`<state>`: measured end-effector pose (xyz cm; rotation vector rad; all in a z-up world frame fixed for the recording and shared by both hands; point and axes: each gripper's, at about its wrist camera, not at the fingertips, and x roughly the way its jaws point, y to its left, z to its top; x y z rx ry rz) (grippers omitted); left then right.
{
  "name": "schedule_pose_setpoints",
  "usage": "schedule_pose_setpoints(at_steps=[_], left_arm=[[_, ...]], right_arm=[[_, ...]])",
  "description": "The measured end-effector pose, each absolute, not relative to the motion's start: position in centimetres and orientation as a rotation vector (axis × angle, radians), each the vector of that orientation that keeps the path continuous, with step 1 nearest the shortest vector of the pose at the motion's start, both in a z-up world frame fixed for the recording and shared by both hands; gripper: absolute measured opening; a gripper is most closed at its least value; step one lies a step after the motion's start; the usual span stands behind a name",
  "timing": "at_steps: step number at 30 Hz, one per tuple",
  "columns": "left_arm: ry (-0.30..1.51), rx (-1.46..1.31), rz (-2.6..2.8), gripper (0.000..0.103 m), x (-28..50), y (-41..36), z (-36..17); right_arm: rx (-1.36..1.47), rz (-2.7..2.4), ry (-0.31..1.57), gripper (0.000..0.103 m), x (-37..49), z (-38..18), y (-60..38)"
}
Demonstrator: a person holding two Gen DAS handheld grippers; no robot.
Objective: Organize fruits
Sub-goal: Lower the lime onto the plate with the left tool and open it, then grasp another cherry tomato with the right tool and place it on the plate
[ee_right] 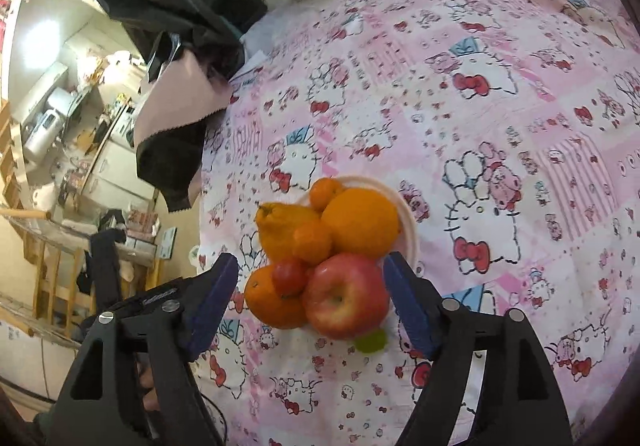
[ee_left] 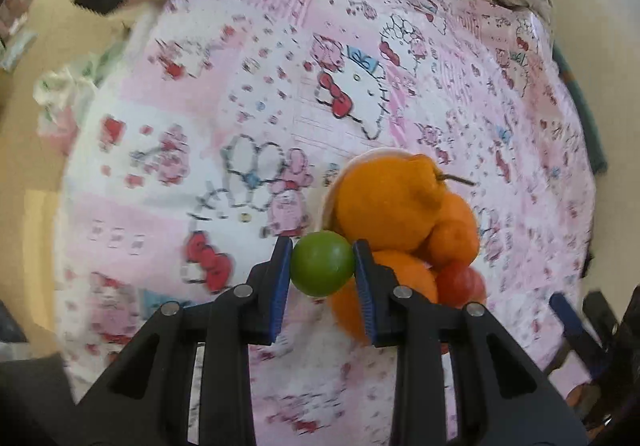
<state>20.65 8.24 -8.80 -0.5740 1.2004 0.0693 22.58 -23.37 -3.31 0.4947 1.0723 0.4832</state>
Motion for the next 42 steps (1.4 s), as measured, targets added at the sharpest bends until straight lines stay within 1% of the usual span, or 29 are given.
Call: schedule_pose_setpoints(at_steps=[9, 12, 13, 14, 15, 16, 17, 25, 36, 42], left_arm=[[1.197, -0.654, 0.063, 0.027, 22.4, 7.7, -12.0], [1.221, -0.662, 0.051, 0.029, 22.4, 7.3, -12.9], [1.231, -0.659, 0.05, 0.034, 22.4, 7.1, -13.0], [1.225, -0.647, 0.066, 0.047, 22.4, 7.1, -12.9], [1.217, -0.65, 0.067, 0.055, 22.3, 7.1, -12.8], [1.208, -0.668, 0.053, 0.071, 22.3, 7.2, -12.7], [1.204, -0.676, 0.051, 0.079, 22.2, 7.3, -12.6], [1.161, -0.61, 0.068, 0.079, 21.7, 7.3, -11.1], [1.037, -0.408, 0.078, 0.079, 19.0, 6.1, -6.4], [1.052, -0.287, 0.069, 0.079, 17.2, 4.8, -5.2]], right_arm=[[0.542, 0.459, 1.068, 0.078, 23.1, -3.4, -25.1], [0.543, 0.469, 1.073, 0.078, 23.2, -3.4, -24.9], [0.535, 0.472, 1.073, 0.078, 23.2, -3.4, -24.7], [0.529, 0.473, 1.074, 0.078, 23.2, -3.4, -24.6], [0.526, 0.475, 1.074, 0.078, 23.2, -3.4, -24.5], [0.525, 0.479, 1.077, 0.078, 23.2, -3.5, -24.3], [0.525, 0.483, 1.079, 0.078, 23.2, -3.5, -24.2], [0.494, 0.483, 1.084, 0.078, 23.0, -3.8, -23.8], [0.508, 0.42, 1.08, 0.078, 22.4, -4.0, -25.6], [0.47, 0.317, 1.127, 0.078, 21.9, -5.2, -27.1]])
